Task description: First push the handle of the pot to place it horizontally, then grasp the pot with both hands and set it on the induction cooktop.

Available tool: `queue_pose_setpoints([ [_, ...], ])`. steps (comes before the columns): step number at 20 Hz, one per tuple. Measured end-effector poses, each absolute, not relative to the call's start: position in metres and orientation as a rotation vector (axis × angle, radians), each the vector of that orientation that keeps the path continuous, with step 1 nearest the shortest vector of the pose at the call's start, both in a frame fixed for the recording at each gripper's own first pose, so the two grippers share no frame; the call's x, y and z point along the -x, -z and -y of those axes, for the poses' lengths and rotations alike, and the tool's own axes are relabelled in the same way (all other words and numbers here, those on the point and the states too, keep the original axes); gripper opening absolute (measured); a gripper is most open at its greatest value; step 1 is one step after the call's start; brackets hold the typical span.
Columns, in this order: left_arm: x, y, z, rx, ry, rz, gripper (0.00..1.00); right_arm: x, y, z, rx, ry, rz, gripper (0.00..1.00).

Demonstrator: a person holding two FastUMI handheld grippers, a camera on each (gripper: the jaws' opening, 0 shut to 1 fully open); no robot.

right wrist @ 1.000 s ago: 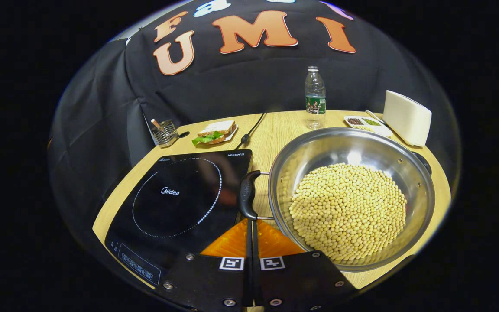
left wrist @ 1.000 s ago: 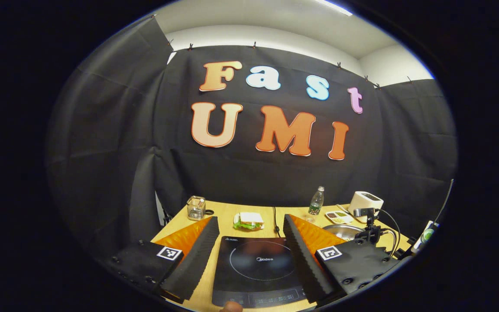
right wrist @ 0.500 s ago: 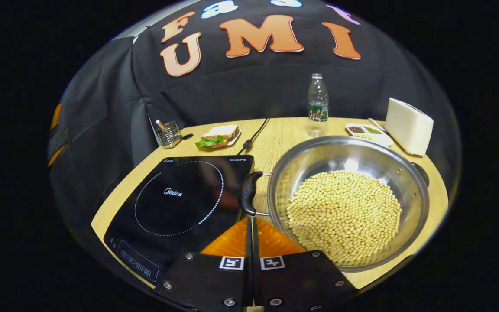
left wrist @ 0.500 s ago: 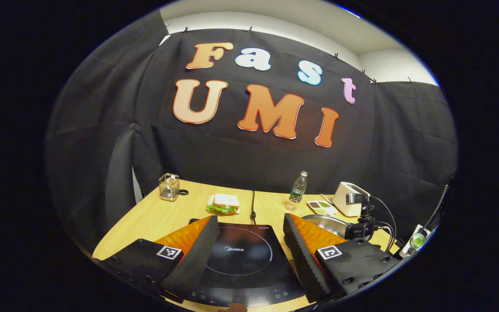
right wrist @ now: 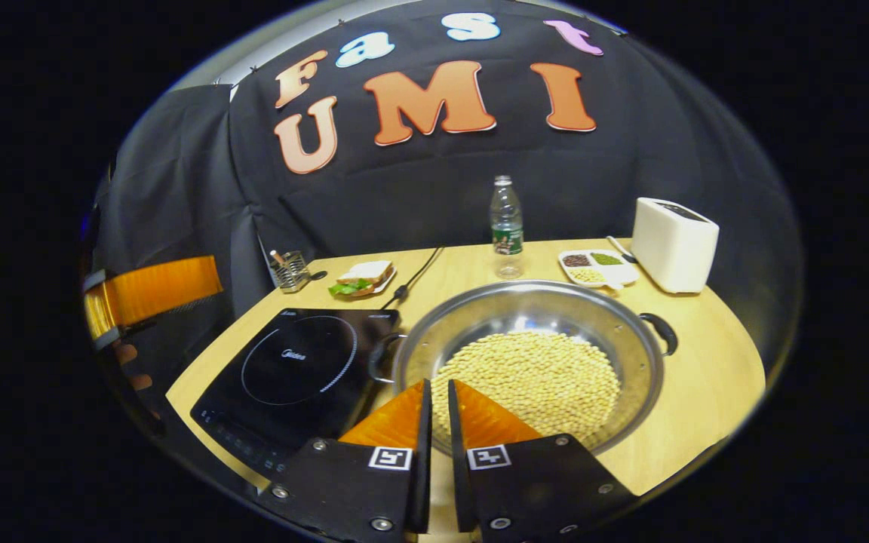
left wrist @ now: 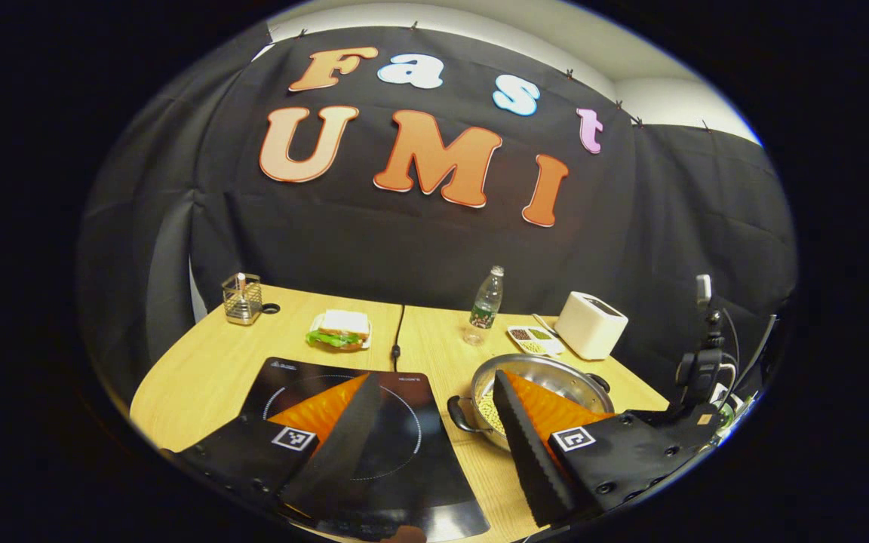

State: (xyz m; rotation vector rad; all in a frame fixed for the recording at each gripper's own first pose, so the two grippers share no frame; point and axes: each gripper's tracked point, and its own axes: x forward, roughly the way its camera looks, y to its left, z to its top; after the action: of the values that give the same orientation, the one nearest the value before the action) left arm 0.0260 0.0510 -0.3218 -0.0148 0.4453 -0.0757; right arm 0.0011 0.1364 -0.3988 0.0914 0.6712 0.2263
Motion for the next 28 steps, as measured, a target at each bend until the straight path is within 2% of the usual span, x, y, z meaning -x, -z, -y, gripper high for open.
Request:
queue_pose_setpoints([
  [4, -0.039, 0.361, -0.022, 0.001, 0.103, -0.504, 0.98, -0.013, 0.397, -0.079, -0.091, -0.123, -0.653, 0.39],
  [9, -0.054, 0.396, -0.002, -0.004, 0.107, -0.562, 0.98, -0.033, 0.400, -0.028, -0.039, -0.037, -0.630, 0.81],
  [11, -0.059, 0.408, 0.002, -0.007, 0.107, -0.585, 0.98, -0.043, 0.406, -0.011, -0.025, -0.009, -0.628, 0.92],
  [18, -0.071, 0.448, 0.000, -0.032, 0.070, -0.682, 0.99, -0.071, 0.440, 0.029, -0.016, 0.062, -0.685, 0.94],
  [28, -0.088, 0.483, -0.010, -0.070, 0.033, -0.773, 0.99, -0.090, 0.472, 0.034, -0.048, 0.054, -0.751, 0.94],
])
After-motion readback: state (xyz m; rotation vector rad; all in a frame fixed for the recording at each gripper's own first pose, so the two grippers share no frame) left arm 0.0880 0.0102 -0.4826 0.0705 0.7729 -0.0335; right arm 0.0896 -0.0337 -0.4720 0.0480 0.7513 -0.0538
